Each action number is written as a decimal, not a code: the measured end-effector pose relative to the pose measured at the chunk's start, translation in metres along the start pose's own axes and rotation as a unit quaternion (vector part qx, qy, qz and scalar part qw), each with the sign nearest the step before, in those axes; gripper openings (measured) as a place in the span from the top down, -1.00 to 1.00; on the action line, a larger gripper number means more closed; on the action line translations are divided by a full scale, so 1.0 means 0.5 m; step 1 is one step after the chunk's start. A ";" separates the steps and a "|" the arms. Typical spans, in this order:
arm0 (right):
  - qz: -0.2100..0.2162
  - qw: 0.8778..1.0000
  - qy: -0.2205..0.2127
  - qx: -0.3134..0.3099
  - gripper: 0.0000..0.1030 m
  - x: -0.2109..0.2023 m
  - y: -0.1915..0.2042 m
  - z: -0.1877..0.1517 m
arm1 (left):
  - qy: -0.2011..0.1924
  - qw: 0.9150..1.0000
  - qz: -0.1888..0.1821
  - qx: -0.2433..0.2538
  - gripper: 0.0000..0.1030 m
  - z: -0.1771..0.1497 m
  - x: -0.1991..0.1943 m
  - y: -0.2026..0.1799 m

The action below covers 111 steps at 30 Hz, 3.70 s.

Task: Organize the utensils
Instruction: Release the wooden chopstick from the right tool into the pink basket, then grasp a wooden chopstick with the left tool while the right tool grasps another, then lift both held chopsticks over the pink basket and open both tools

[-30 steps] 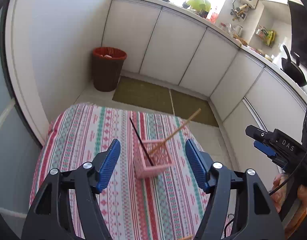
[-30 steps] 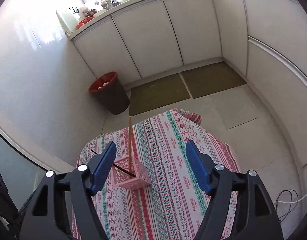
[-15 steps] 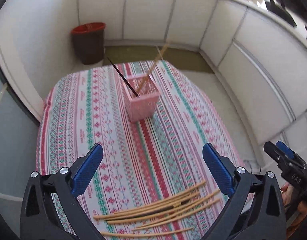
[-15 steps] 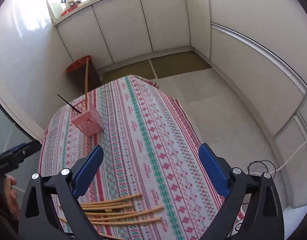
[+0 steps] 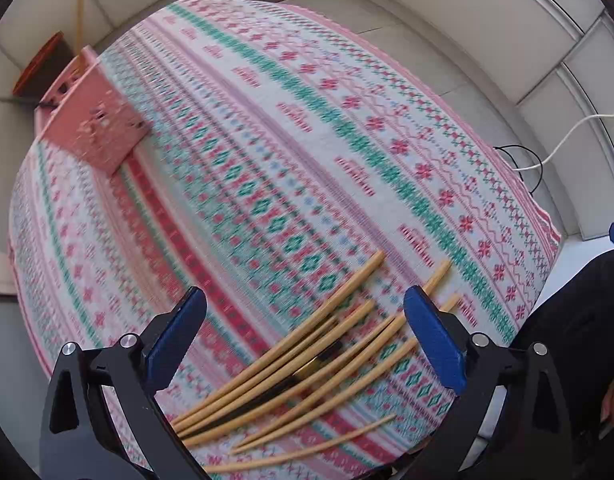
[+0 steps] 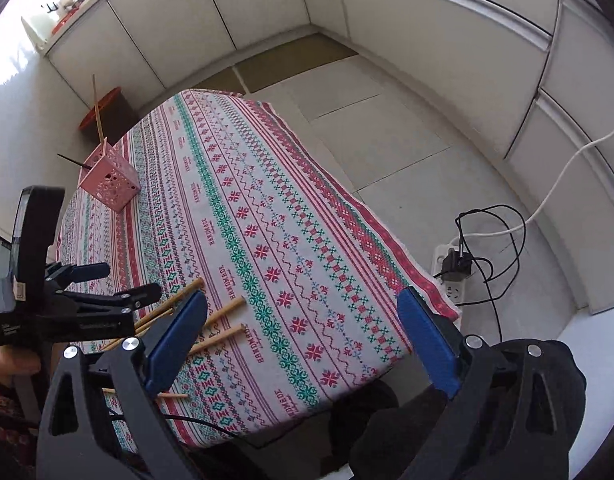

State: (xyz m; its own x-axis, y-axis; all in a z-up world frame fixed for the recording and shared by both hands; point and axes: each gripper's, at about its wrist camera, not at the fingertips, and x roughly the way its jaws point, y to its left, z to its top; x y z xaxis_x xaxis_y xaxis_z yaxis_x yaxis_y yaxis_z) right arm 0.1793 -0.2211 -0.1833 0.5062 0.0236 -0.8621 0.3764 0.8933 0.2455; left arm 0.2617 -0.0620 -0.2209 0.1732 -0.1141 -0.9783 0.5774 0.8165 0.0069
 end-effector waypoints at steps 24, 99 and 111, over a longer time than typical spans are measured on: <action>0.003 0.993 0.115 0.034 -0.81 0.120 0.039 -0.002 | -0.014 0.999 0.033 0.035 0.72 0.035 0.062 0.040; 0.191 0.969 -0.135 -0.083 0.85 -0.180 0.279 0.336 | -0.372 0.906 -0.016 -0.202 0.86 -0.042 -0.454 0.252; 0.237 0.951 -0.173 -0.094 0.85 -0.213 0.388 0.467 | -0.418 0.872 0.067 -0.245 0.86 0.084 -0.510 0.352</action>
State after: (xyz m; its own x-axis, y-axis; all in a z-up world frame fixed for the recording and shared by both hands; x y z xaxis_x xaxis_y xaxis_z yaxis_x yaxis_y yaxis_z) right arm 0.3796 -0.1548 0.0594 0.8217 0.3231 -0.4696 -0.0860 0.8847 0.4583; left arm 0.3527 0.0869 0.0387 0.8518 -0.2050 -0.4820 0.1320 0.9746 -0.1811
